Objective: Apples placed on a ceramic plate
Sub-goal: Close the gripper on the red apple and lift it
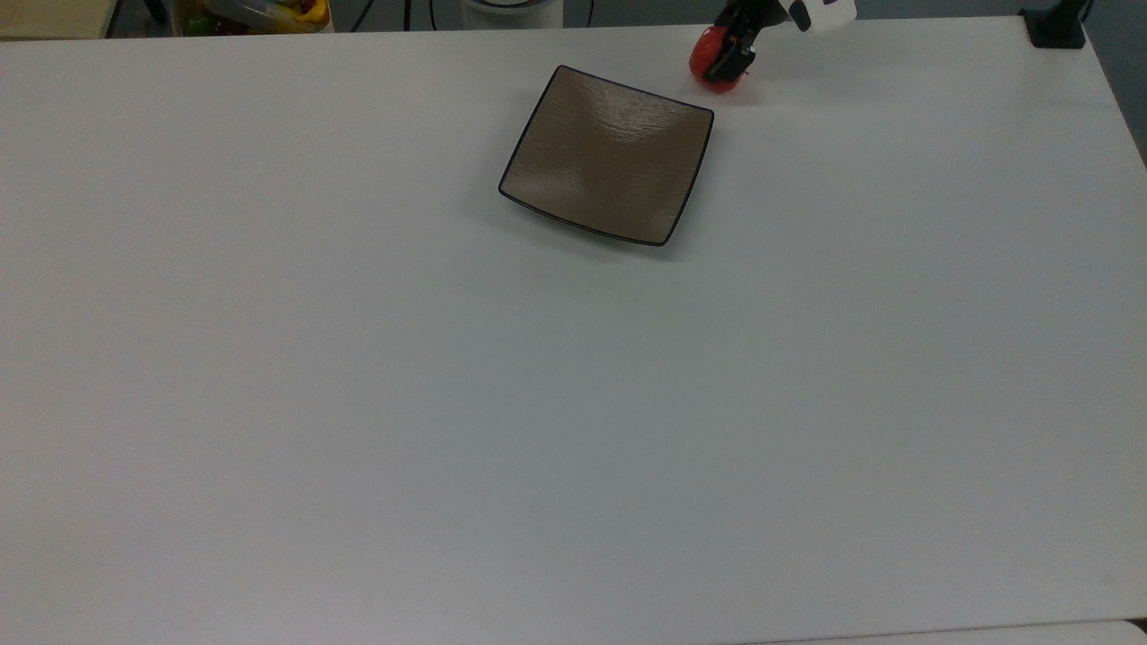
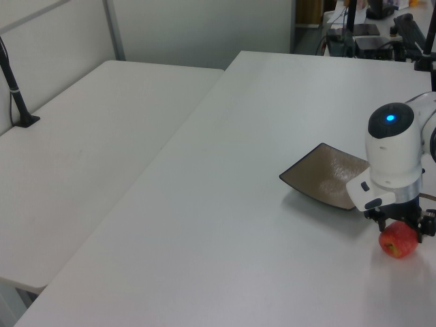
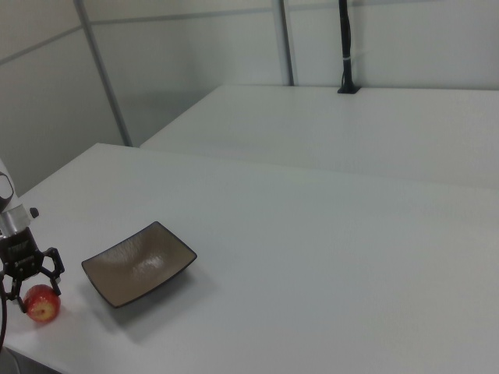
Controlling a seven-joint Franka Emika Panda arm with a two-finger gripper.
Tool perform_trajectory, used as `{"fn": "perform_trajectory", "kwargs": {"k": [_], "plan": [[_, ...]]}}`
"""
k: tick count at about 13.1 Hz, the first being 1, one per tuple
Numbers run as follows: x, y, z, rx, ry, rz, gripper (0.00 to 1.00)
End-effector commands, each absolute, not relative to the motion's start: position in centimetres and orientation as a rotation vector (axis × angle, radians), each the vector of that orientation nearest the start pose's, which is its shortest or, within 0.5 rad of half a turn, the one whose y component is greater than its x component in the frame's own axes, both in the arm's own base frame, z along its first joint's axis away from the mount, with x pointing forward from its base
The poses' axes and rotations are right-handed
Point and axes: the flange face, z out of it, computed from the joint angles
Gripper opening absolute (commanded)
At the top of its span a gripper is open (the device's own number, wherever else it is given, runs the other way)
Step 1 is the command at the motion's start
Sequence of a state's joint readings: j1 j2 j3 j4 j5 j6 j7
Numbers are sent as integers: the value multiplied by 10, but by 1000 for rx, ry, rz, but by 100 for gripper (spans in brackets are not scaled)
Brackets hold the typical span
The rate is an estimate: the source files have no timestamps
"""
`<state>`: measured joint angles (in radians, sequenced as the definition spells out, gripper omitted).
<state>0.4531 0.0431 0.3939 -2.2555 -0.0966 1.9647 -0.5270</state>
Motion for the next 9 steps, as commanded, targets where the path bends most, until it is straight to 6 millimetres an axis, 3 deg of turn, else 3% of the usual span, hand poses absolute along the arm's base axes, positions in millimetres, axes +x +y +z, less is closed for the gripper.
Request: {"fn": "perform_trajectory", "kwargs": {"k": [1,5,9], "plan": [[331,364,321,-2413,-2148,478,48],[338,365,334,-2431,-2138,430,45],[369,363,396,-2517,-2074,218,45]]}}
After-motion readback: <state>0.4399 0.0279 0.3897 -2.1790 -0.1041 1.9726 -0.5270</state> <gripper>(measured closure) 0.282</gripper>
